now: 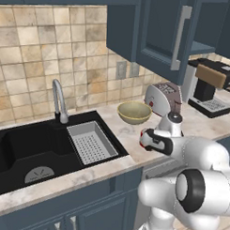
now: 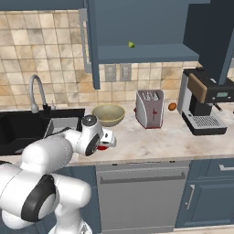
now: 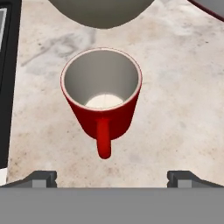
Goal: Pick the mug and place it in the sink. Pick the bowl and place it in the open cabinet and then close the cabinet.
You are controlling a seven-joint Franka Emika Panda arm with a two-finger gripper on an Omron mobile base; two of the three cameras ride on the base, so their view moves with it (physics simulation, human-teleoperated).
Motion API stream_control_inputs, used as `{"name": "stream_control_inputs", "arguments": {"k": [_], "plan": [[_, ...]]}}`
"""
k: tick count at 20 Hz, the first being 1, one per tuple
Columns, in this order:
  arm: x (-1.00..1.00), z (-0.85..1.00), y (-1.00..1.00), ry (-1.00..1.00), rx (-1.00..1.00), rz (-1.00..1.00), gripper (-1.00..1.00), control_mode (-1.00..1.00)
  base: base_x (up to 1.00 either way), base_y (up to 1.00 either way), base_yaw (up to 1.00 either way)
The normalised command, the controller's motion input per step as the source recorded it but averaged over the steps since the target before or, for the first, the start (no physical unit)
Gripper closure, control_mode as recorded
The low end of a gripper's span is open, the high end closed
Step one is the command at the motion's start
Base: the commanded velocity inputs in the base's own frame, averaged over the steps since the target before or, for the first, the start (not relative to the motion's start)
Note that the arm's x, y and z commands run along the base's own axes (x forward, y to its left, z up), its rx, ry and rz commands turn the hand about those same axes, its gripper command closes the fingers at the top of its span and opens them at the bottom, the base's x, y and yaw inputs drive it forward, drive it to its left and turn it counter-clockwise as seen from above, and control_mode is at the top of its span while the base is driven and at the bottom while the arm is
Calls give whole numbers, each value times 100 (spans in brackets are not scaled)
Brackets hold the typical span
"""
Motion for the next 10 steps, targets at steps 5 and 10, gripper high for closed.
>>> {"name": "stream_control_inputs", "arguments": {"k": [5, 10], "plan": [[12, -10, 0, 0, 0, 0, -100, -100, 0, 0, 0], [13, -10, 0, 0, 0, 0, -100, -100, 0, 0, 0]]}}
